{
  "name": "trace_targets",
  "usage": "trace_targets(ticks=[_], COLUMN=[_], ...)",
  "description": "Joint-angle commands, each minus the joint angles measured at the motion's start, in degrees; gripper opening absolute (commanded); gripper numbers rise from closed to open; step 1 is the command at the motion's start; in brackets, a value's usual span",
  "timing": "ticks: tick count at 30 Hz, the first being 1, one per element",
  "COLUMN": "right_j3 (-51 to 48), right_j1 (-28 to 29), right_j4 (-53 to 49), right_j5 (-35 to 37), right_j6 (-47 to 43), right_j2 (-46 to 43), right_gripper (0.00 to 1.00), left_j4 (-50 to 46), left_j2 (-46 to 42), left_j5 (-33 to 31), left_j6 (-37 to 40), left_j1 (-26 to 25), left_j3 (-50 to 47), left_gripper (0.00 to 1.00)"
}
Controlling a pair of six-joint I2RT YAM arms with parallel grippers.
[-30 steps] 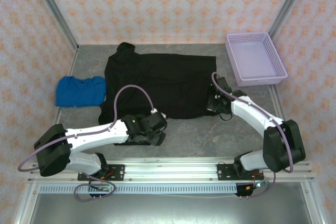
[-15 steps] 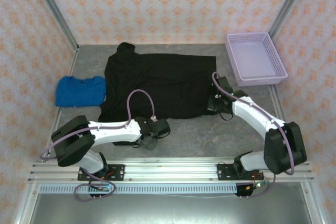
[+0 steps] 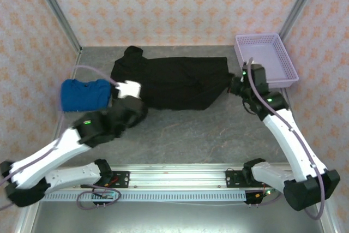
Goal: Fold the inside-out t-shirt
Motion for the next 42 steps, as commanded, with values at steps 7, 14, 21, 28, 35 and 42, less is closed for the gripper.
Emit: trace_targets(ticks=[7,14,21,28,35,42], right_j3=[27.04,43.23,45.1,37.33,36.82,69.48], right_j1=[-0.21,-0.16,-0.17,-0.19,-2.19,-4.29], right_j4=[-12.52,-19.06,-17.43,-7.25,7.53,-3.53], right_j5=[7.18,7.2,9.68,15.59,17.71,17.86], right_j6=[-7.15,-8.21,-10.21,-14.91,-16.49,-12.95], right_j2=[-7.85,-9.83,-4.56,4.62,31.18,65.92], right_gripper=[0.0,0.0,0.0,0.0,0.0,0.31], left_j4=[1.86,-3.46,1.68,-7.9,0.73,-9.81], left_j2=[-4.33,4.08,17.94,32.92,52.99,89.51], left_j5=[-7.65,-6.17,-16.92,2.01,15.45,20.45], left_j6=[20.78,27.98,40.29,26.57,20.43,18.9], left_j1=[0.95,0.97,1.0,25.42,42.06,45.15], left_j3=[32.77,54.61,65.56,70.45,65.94,108.09], left_gripper=[0.0,0.0,0.0,0.0,0.0,0.41])
